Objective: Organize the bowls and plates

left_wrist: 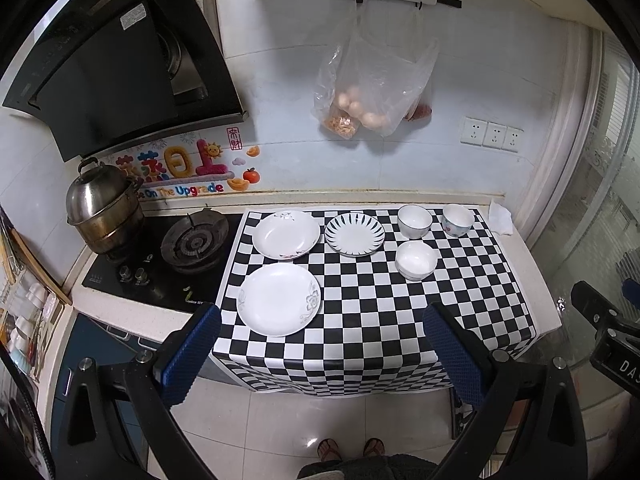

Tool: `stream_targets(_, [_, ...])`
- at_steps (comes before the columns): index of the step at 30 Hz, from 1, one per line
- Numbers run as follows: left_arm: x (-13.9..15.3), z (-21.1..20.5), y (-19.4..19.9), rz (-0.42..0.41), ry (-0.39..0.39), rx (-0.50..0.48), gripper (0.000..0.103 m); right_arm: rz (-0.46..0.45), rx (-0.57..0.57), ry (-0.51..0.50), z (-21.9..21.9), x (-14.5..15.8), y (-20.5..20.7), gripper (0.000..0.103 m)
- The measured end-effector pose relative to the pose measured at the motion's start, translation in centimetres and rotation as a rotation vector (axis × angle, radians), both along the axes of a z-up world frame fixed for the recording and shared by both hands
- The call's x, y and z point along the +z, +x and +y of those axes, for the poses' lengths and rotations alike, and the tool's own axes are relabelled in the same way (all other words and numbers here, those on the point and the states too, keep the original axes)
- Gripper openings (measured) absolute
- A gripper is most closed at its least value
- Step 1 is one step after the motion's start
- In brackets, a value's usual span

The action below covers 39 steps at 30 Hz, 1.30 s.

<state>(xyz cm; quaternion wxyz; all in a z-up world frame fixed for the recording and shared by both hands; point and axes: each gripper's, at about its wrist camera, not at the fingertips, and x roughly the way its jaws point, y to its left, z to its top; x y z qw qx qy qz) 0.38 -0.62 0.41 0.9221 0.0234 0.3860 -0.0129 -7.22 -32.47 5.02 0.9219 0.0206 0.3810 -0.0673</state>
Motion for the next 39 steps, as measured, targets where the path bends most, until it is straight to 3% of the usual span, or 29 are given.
stream_targets(20, [0.1,0.4,0.2,-0.002,-0.004,0.007,0.103,-0.012,0.003,0.013,-0.2,0.2,0.4,0.103])
stream_targets(26, [-0.7,0.2,1.9,-0.008,0.014,0.057,0.103,-0.023,0.051,0.14,-1.8,-1.6,2.2,0.103])
stream_targets(29, [-2.3,1.4,4.1,0.003,0.042,0.127,0.103,0.006,0.122,0.197,-2.0,-4.9,4.5,0.103])
stream_targets(31, [-4.2,3.0,6.1,0.039,0.059,0.19,0.103,0.087,0.168,0.223,-2.1,-8.5,6.9,0.103])
stream_targets(35, [-8.9,6.3,9.8,0.127,0.074,0.285,0.103,0.279,0.244,0.397,-1.7,-16.4,12.4,0.103])
stream_targets(39, [-14.7,10.1,13.4,0.24,0.052,0.333,0.103,0.427,0.292,0.474,1.7,-24.0,18.2,0.103])
